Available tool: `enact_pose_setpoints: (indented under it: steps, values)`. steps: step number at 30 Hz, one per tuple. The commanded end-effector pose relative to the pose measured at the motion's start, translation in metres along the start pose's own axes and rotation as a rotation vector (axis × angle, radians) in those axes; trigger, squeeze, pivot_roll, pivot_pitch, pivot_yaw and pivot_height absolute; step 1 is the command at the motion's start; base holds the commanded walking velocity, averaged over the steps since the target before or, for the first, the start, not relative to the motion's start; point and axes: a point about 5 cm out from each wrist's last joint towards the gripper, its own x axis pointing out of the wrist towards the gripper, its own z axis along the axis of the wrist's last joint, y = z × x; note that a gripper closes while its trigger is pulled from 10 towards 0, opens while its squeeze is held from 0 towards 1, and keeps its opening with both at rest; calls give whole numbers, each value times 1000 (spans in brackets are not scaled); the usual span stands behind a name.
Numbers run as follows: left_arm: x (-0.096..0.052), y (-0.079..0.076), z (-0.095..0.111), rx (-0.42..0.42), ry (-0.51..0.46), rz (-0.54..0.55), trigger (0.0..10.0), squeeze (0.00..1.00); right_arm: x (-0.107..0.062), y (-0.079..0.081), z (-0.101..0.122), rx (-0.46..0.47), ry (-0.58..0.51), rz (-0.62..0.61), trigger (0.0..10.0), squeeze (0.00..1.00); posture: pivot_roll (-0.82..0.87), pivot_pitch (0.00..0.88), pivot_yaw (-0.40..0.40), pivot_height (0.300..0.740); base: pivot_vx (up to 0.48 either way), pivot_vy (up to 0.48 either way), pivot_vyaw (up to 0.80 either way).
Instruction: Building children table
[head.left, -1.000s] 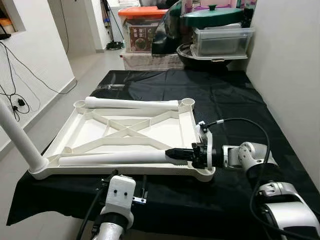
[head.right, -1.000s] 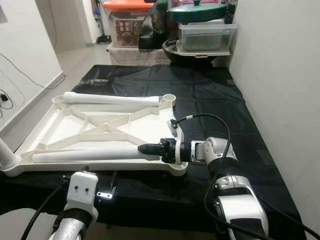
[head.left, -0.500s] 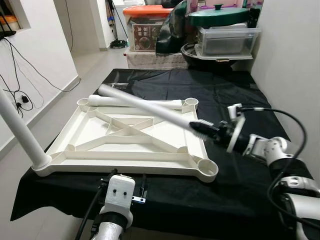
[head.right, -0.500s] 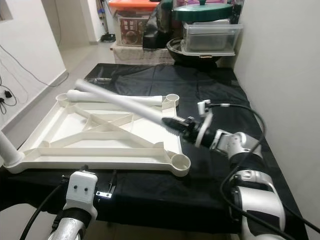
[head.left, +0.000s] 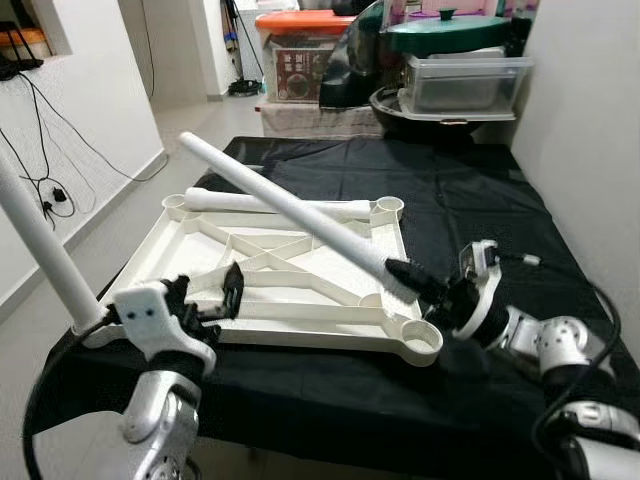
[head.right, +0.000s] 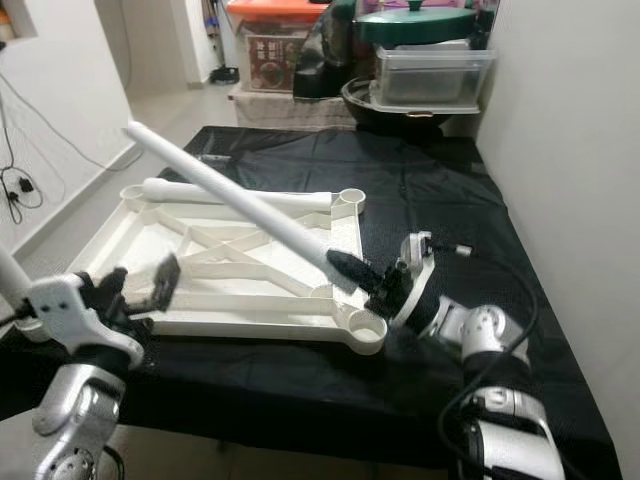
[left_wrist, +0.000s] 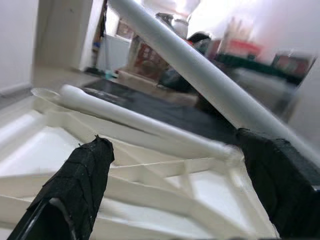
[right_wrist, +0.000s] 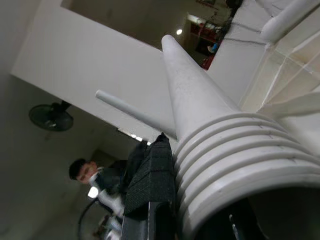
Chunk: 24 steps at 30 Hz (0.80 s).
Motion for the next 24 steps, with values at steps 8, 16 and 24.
enact_pose_setpoints:
  steps: [8,16,24]
  values:
    - [9,-10,13,-368,-69,-85,10000,1000,8,8,-15,72,3,107,0,0,-5,0,12,740,0,0,0]
    - [12,-19,15,-460,-54,-183,10000,0,8,13,-23,99,9,147,0,0,-7,0,14,740,0,0,0]
    - [15,-23,19,-497,-37,-259,10000,0,6,25,-37,103,84,210,0,0,-5,0,19,740,0,0,0]
